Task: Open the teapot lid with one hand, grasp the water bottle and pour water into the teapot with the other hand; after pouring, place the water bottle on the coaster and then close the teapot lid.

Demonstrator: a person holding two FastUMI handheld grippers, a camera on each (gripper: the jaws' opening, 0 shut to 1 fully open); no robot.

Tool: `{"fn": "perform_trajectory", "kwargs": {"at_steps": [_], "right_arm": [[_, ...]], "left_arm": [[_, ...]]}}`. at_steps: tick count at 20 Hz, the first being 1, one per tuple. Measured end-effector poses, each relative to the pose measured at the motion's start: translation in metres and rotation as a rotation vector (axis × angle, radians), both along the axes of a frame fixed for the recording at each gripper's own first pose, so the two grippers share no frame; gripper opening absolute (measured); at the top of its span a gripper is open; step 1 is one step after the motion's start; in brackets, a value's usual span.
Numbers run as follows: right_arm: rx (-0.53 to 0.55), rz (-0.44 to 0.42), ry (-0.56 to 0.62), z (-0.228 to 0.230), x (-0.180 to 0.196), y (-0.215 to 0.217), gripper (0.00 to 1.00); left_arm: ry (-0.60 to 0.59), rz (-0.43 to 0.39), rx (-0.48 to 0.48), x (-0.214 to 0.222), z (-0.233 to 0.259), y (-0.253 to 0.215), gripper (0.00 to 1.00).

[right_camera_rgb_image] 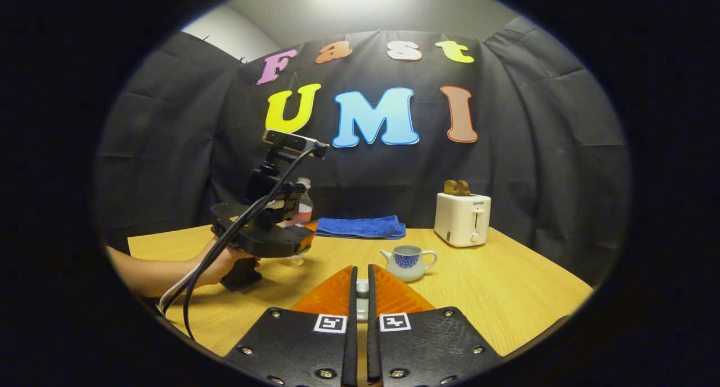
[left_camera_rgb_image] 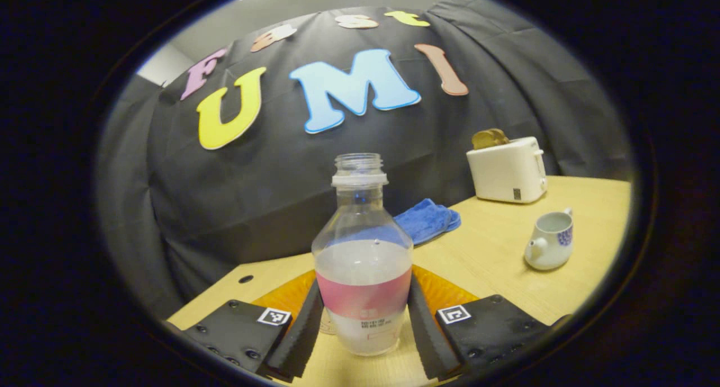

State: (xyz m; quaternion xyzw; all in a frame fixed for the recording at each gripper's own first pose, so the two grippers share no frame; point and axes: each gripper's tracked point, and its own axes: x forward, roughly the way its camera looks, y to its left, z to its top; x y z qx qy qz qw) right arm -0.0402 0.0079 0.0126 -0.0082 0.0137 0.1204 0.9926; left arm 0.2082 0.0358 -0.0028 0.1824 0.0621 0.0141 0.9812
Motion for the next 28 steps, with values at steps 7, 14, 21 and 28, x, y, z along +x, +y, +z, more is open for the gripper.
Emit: {"fn": "perform_trajectory", "kwargs": {"at_steps": [7,14,21,28], "right_arm": [[-0.036,-0.026,0.043,-0.024,-0.024,-0.021,0.07],[-0.027,-0.036,0.039,-0.023,-0.031,-0.027,0.07],[-0.019,-0.049,0.040,-0.025,-0.033,-0.033,0.07],[-0.029,-0.045,0.022,-0.020,-0.037,-0.031,0.07]], "left_arm": [[0.048,-0.065,0.331,0.015,-0.011,-0.044,0.86],[0.040,-0.142,0.634,0.023,-0.009,-0.091,0.86],[0.054,-0.163,0.805,0.032,-0.017,-0.109,0.86],[0.084,-0.192,0.962,0.040,-0.024,-0.119,0.86]]}}
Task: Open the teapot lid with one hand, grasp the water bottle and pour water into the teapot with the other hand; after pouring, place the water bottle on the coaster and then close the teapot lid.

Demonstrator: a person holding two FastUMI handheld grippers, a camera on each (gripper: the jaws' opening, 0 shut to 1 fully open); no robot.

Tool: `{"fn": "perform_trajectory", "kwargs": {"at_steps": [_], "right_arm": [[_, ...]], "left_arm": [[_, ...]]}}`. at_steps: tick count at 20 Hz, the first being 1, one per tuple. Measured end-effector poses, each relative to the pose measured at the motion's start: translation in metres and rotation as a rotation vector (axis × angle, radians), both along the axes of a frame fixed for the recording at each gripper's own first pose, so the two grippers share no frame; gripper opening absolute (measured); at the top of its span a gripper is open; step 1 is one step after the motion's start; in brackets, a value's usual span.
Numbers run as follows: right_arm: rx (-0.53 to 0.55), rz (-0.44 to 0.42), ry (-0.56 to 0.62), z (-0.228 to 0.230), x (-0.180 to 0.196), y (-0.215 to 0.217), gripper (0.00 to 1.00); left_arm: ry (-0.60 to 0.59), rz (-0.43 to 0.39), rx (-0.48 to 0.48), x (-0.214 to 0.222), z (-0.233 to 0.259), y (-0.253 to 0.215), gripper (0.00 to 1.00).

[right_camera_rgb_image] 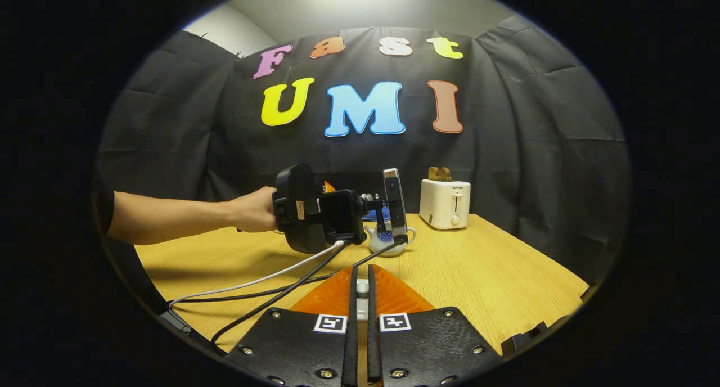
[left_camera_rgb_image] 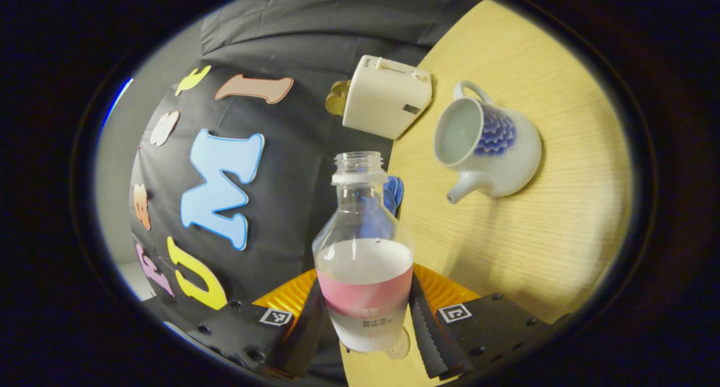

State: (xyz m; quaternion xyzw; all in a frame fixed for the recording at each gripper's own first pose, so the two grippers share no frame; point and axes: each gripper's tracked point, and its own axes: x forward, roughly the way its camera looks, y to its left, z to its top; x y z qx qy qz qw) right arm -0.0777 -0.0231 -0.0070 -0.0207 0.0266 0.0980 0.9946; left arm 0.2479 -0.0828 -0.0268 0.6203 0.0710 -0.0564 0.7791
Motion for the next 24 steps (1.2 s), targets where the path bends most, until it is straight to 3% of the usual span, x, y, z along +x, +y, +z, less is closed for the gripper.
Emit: {"fn": "perform_trajectory", "kwargs": {"at_steps": [24], "right_arm": [[-0.026,-0.034,-0.029,0.004,0.000,-0.014,0.07]], "left_arm": [[0.030,-0.090,0.529,0.001,0.014,-0.025,0.86]]}}
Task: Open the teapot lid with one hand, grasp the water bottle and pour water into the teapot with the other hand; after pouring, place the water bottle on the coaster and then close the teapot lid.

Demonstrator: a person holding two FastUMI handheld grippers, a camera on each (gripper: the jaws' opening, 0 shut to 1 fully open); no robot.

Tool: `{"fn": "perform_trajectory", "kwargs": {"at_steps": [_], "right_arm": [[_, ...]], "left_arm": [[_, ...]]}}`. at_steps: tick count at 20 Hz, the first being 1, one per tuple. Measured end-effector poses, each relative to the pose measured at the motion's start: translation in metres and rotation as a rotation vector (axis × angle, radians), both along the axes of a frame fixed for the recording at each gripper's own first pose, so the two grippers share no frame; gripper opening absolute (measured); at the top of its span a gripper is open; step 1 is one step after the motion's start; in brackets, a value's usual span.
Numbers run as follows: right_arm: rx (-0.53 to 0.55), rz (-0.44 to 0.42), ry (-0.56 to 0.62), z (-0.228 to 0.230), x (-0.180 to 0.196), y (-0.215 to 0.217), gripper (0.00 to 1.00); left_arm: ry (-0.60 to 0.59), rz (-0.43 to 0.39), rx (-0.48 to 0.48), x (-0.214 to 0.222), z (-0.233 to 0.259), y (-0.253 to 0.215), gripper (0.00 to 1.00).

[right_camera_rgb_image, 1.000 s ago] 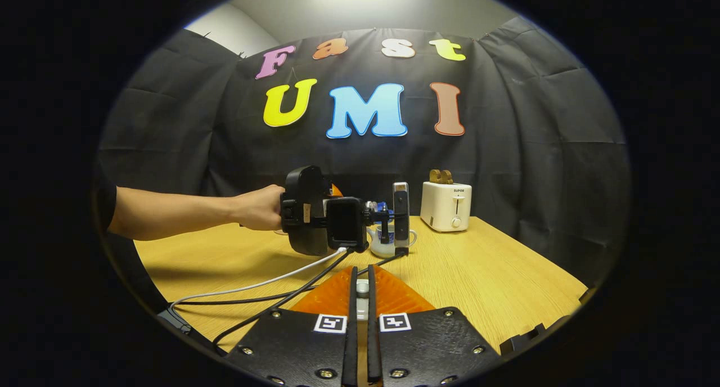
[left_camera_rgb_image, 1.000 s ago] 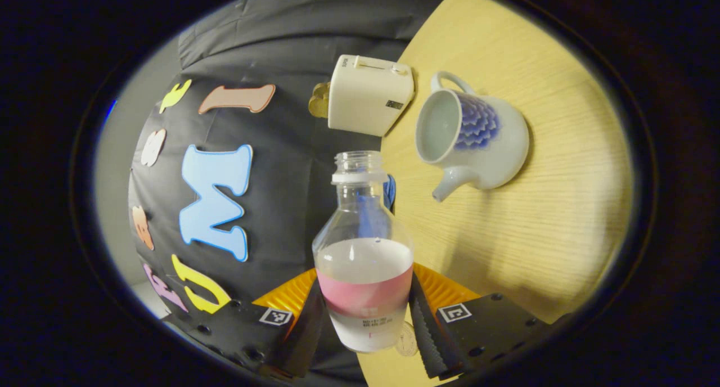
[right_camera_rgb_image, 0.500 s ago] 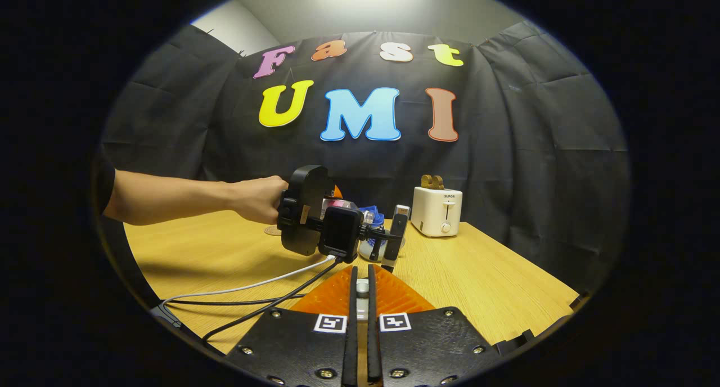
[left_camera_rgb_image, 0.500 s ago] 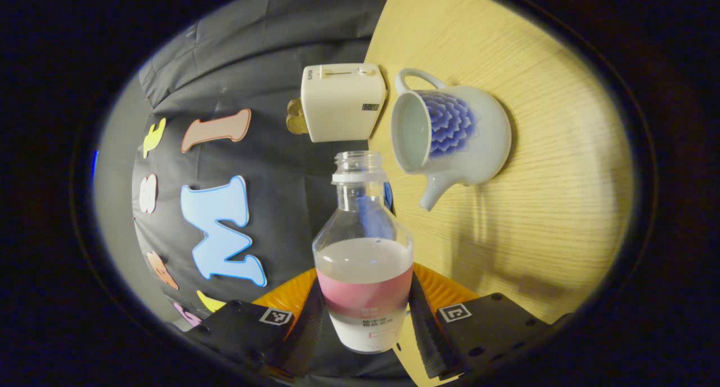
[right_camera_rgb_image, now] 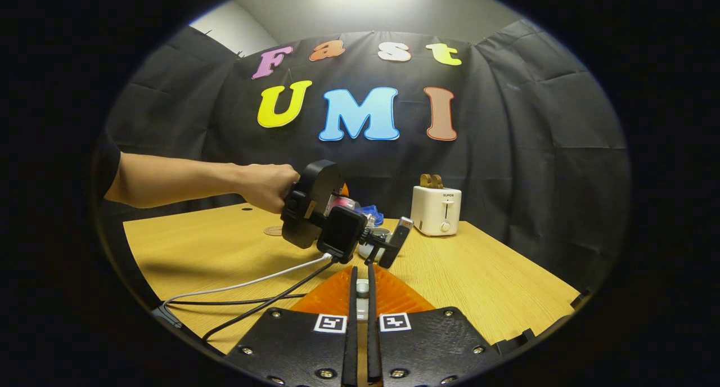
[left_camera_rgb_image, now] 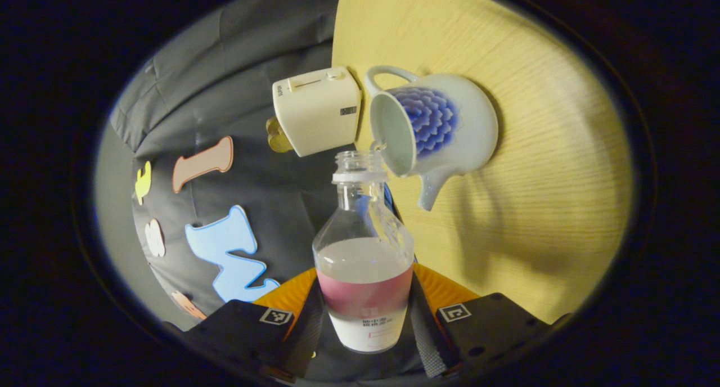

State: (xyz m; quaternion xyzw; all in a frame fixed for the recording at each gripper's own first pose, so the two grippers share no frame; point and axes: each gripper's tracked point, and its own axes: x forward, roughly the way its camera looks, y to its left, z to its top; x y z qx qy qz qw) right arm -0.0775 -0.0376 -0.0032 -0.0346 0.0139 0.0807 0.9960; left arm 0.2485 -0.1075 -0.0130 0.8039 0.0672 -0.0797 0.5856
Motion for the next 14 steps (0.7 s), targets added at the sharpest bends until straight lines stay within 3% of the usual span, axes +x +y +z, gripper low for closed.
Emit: {"fn": "perform_trajectory", "kwargs": {"at_steps": [14], "right_arm": [[0.005,-0.009,-0.011,0.0035,-0.0017,-0.0027,0.07]], "left_arm": [[-0.014,-0.023,0.130,0.0036,0.0090,-0.0050,0.86]]}}
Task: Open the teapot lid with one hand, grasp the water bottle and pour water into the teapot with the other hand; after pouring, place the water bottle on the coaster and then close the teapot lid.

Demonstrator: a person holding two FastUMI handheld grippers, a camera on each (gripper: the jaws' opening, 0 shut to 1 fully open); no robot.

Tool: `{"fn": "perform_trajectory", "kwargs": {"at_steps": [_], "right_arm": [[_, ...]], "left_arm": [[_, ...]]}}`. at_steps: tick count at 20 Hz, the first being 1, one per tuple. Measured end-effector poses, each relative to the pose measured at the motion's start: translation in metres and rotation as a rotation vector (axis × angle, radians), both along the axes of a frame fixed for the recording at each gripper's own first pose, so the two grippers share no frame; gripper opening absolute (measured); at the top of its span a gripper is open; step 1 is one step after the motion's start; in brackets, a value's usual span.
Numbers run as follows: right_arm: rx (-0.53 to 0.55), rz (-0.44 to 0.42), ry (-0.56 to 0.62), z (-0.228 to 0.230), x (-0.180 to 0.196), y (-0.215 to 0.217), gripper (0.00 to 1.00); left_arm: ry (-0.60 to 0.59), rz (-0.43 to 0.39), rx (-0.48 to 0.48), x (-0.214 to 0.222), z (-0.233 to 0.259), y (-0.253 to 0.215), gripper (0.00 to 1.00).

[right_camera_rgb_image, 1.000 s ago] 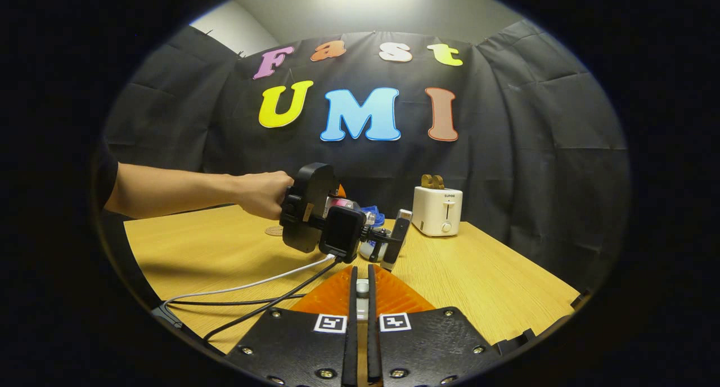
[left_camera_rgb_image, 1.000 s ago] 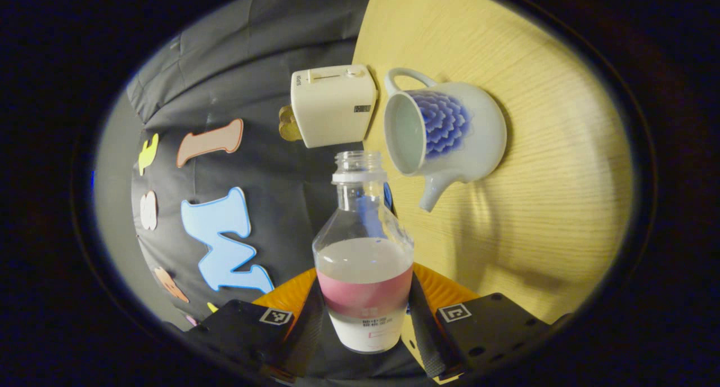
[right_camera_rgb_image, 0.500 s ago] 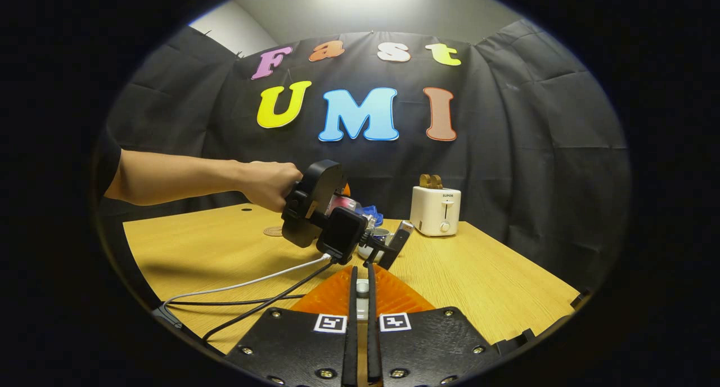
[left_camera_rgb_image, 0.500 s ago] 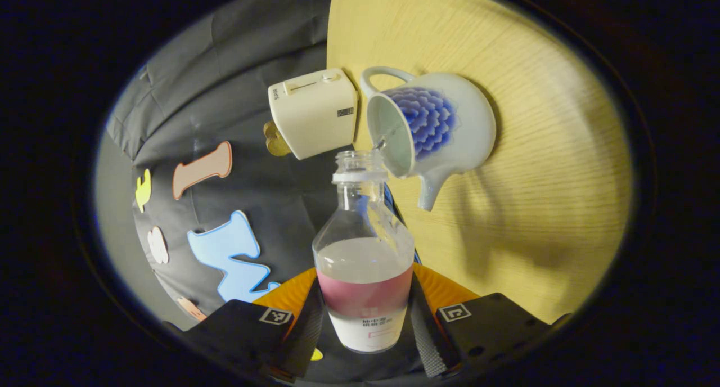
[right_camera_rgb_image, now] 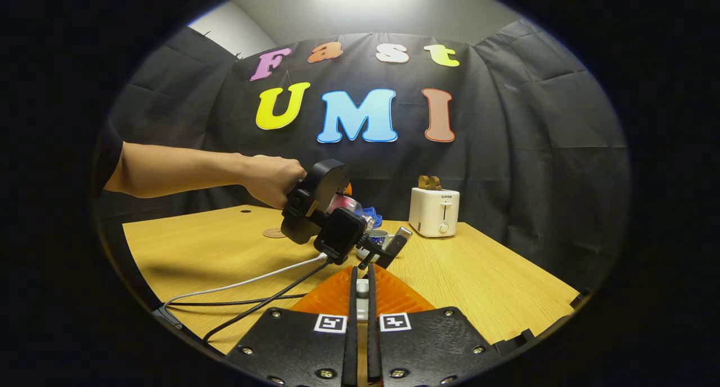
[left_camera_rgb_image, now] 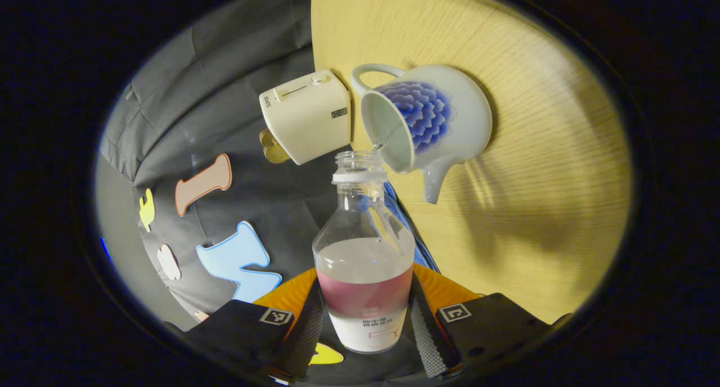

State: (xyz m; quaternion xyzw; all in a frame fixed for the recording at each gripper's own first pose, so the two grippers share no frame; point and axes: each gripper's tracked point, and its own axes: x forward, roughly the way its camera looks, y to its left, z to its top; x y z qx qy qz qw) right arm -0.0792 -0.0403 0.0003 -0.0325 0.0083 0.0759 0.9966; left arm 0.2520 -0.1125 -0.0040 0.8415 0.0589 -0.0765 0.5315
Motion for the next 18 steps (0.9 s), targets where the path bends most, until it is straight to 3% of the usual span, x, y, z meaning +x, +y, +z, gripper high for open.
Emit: {"fn": "perform_trajectory", "kwargs": {"at_steps": [18], "right_arm": [[0.002,-0.004,0.005,-0.001,0.003,-0.003,0.07]], "left_arm": [[0.011,-0.036,0.166,0.003,0.012,-0.009,0.86]]}}
